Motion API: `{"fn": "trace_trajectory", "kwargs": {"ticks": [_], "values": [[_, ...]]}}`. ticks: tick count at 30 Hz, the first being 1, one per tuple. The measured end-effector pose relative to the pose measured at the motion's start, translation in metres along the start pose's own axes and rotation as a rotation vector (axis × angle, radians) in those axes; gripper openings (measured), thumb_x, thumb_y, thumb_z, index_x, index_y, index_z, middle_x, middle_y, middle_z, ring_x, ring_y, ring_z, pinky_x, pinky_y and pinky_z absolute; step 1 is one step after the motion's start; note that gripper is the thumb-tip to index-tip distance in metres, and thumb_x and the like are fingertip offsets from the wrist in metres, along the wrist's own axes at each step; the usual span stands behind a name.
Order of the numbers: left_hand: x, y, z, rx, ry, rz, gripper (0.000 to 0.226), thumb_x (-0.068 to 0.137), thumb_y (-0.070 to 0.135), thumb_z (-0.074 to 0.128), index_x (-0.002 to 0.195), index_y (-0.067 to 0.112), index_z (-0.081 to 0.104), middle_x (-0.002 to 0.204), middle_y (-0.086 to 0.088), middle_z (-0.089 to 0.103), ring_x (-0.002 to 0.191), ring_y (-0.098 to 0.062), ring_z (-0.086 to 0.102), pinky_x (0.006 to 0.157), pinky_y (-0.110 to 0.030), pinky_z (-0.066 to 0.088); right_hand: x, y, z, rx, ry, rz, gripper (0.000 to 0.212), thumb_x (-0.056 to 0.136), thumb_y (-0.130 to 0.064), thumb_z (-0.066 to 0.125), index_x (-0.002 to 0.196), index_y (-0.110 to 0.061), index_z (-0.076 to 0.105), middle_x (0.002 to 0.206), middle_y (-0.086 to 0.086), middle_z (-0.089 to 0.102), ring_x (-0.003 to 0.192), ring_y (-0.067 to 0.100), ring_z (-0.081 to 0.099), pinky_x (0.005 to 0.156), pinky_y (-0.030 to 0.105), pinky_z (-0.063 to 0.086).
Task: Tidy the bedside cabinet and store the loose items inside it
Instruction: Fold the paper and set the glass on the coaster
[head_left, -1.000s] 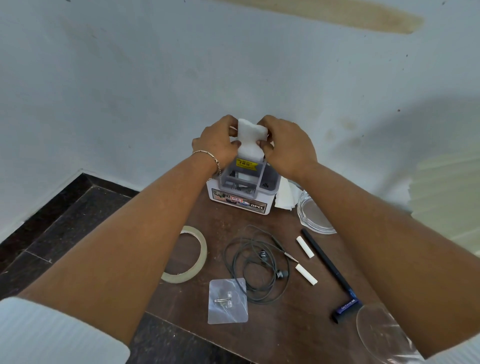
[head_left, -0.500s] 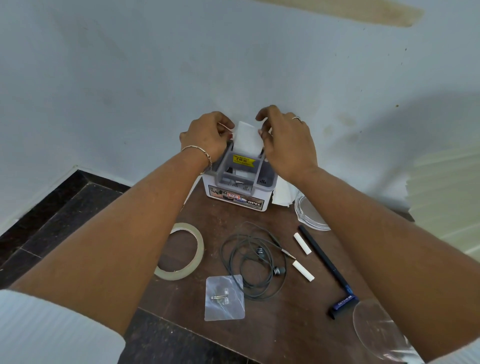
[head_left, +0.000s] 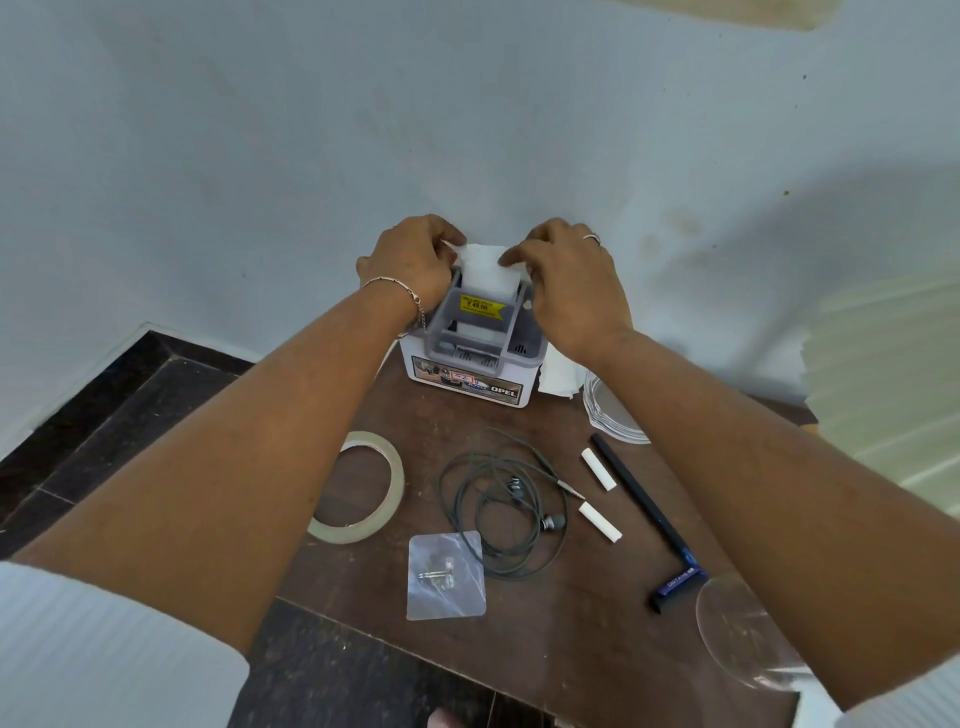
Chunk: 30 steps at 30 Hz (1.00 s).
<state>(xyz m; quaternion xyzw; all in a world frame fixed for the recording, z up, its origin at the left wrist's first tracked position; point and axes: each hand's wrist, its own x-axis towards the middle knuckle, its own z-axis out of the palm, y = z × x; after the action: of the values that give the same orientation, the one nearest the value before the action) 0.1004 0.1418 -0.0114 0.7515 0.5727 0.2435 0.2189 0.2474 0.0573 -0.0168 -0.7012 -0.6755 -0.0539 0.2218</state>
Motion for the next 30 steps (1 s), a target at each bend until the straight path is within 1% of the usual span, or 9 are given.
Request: {"fn": "trace_trajectory", "kwargs": {"ticks": [2, 6, 8, 11, 15, 18, 22, 26, 30], "values": [[-0.005, 0.000, -0.001, -0.049, 0.009, -0.005, 0.034, 0.090, 0.010, 0.053, 0.116, 0.029, 0.060, 0.093, 0.010, 0.060, 0.105, -0.022, 0.059, 0.098, -0.047, 0.044, -0.003, 0.000, -0.006, 0.061, 0.036, 0.049, 0.045, 0.084, 0.010, 0.049, 0.116, -0.018, 0.065, 0.118, 0.007, 0.055, 0.113, 0.027, 0.047, 0.086, 0.028, 0.038], [-0.031, 0.012, -0.006, -0.117, 0.123, -0.006, 0.032, 0.090, 0.016, 0.051, 0.119, 0.028, 0.054, 0.105, 0.007, 0.063, 0.106, -0.019, 0.058, 0.094, -0.040, 0.042, -0.017, 0.003, -0.021, 0.171, 0.077, 0.164, 0.041, 0.084, 0.008, 0.045, 0.111, -0.017, 0.064, 0.117, 0.006, 0.055, 0.111, 0.024, 0.050, 0.081, 0.025, 0.035], [-0.055, 0.023, -0.005, -0.132, 0.182, 0.000, 0.031, 0.089, 0.019, 0.051, 0.119, 0.026, 0.052, 0.103, 0.009, 0.062, 0.107, -0.018, 0.056, 0.091, -0.038, 0.038, -0.030, 0.005, -0.029, 0.195, 0.119, 0.216, 0.040, 0.086, 0.006, 0.041, 0.111, -0.016, 0.063, 0.117, 0.006, 0.056, 0.110, 0.022, 0.052, 0.082, 0.022, 0.034], [-0.093, 0.036, 0.001, -0.218, 0.187, 0.040, 0.025, 0.087, 0.022, 0.055, 0.112, 0.021, 0.050, 0.093, 0.006, 0.058, 0.101, -0.021, 0.058, 0.091, -0.041, 0.045, -0.050, 0.006, -0.040, 0.223, 0.160, 0.295, 0.038, 0.089, 0.004, 0.038, 0.110, -0.016, 0.063, 0.115, 0.004, 0.060, 0.107, 0.020, 0.054, 0.084, 0.021, 0.037], [-0.135, 0.042, 0.013, -0.306, 0.107, 0.060, 0.011, 0.087, 0.026, 0.057, 0.094, 0.022, 0.050, 0.084, 0.005, 0.061, 0.085, -0.019, 0.060, 0.073, -0.029, 0.046, -0.077, 0.012, -0.047, 0.253, 0.170, 0.429, 0.027, 0.088, -0.004, 0.049, 0.108, -0.017, 0.062, 0.109, 0.000, 0.064, 0.100, 0.020, 0.059, 0.080, 0.025, 0.043], [-0.155, 0.038, 0.026, -0.289, -0.028, 0.020, 0.006, 0.086, 0.026, 0.058, 0.091, 0.023, 0.055, 0.071, 0.012, 0.054, 0.079, -0.016, 0.058, 0.071, -0.027, 0.045, -0.093, 0.016, -0.042, 0.257, 0.073, 0.510, 0.029, 0.085, -0.009, 0.057, 0.114, -0.014, 0.059, 0.114, 0.002, 0.064, 0.107, 0.021, 0.057, 0.085, 0.026, 0.041], [-0.170, 0.031, 0.038, -0.264, -0.167, -0.010, 0.011, 0.084, 0.020, 0.059, 0.095, 0.023, 0.061, 0.075, 0.012, 0.060, 0.085, -0.014, 0.061, 0.081, -0.027, 0.047, -0.103, 0.013, -0.026, 0.145, -0.150, 0.545, 0.044, 0.081, -0.021, 0.061, 0.125, -0.019, 0.057, 0.126, 0.006, 0.060, 0.122, 0.029, 0.048, 0.099, 0.035, 0.039], [-0.169, 0.024, 0.042, -0.259, -0.201, -0.035, 0.013, 0.083, 0.019, 0.060, 0.093, 0.027, 0.060, 0.079, 0.010, 0.064, 0.088, -0.013, 0.062, 0.084, -0.026, 0.047, -0.103, 0.001, -0.009, -0.083, -0.247, 0.416, 0.046, 0.074, -0.027, 0.064, 0.119, -0.022, 0.055, 0.119, 0.005, 0.061, 0.126, 0.028, 0.043, 0.105, 0.045, 0.028], [-0.163, 0.018, 0.043, -0.211, -0.175, -0.036, 0.008, 0.079, 0.029, 0.061, 0.087, 0.033, 0.060, 0.069, 0.013, 0.063, 0.081, -0.012, 0.063, 0.079, -0.030, 0.051, -0.092, -0.003, 0.006, -0.145, -0.287, 0.396, 0.061, 0.075, -0.032, 0.067, 0.130, -0.019, 0.046, 0.134, 0.002, 0.053, 0.143, 0.023, 0.023, 0.112, 0.050, 0.011]]}}
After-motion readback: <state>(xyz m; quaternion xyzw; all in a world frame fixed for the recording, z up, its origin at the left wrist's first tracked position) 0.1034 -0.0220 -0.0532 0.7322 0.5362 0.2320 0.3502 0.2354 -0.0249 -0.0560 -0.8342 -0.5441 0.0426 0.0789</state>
